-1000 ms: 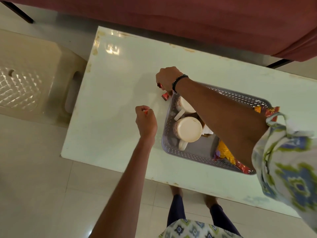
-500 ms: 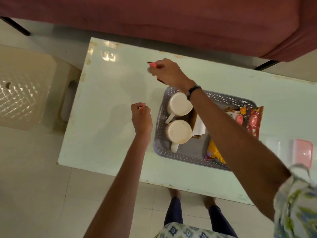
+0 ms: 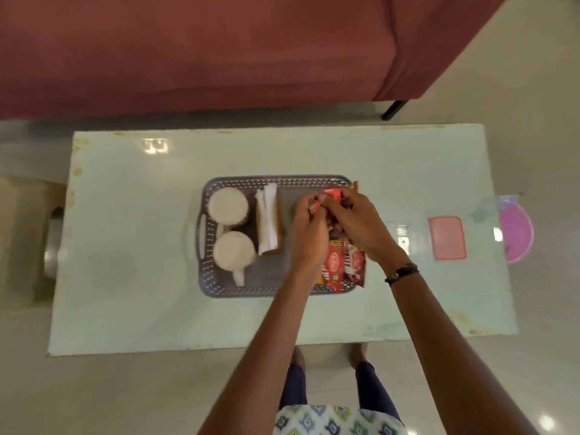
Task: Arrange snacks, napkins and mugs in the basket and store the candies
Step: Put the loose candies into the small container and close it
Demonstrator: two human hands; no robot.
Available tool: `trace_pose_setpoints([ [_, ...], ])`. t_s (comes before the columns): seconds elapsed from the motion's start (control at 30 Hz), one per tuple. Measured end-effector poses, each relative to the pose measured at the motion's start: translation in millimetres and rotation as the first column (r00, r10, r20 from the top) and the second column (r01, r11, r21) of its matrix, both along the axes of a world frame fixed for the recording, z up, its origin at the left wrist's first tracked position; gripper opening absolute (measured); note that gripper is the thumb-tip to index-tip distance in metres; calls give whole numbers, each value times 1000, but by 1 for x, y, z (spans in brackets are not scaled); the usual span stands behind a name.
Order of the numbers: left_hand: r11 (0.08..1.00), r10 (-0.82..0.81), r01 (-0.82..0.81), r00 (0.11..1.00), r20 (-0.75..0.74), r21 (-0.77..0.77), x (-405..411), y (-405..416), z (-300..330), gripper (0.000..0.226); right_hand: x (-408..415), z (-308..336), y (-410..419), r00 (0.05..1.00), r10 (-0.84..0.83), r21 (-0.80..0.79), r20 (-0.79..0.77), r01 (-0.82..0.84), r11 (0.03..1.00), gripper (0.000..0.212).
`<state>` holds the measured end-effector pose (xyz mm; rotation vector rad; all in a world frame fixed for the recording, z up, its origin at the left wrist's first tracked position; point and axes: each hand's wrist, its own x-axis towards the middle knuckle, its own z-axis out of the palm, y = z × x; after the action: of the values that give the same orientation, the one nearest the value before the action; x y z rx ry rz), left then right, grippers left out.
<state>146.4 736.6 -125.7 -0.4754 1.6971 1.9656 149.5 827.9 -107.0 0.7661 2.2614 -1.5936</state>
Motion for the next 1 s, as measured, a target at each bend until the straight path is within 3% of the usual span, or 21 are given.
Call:
trace_pose_setpoints([
  [0.1,996,-34,21,989,142,88,26,50,7,21,34,4,53,994,75,163,76,-87,983,22],
  [0.2,985,-128,87,949,288,151,49,88,9,14,65,4,99,964,166,199,209,-208,958,25],
  [0.37,960,-258,280,918,300,-30,77,137,-18,7,95,-17,144,881,269,151,390,-349,925,20],
  [0.5,948,-234,286,925,301,-141,82,162,-39,8,111,-41,165,911,128,20,392,-148,989,27],
  [0.67,897,-277,346,925,261,-274,73,180,-56,34,118,-70,178,901,-60,24,429,55,998,25],
  [0.8,864,-359,414,906,226,-287,71,182,-57,39,124,-81,180,904,-87,27,418,84,996,26],
  [1.0,906,-218,270,958,189,-325,96,163,-59,37,136,-87,169,907,-46,56,419,24,998,30],
])
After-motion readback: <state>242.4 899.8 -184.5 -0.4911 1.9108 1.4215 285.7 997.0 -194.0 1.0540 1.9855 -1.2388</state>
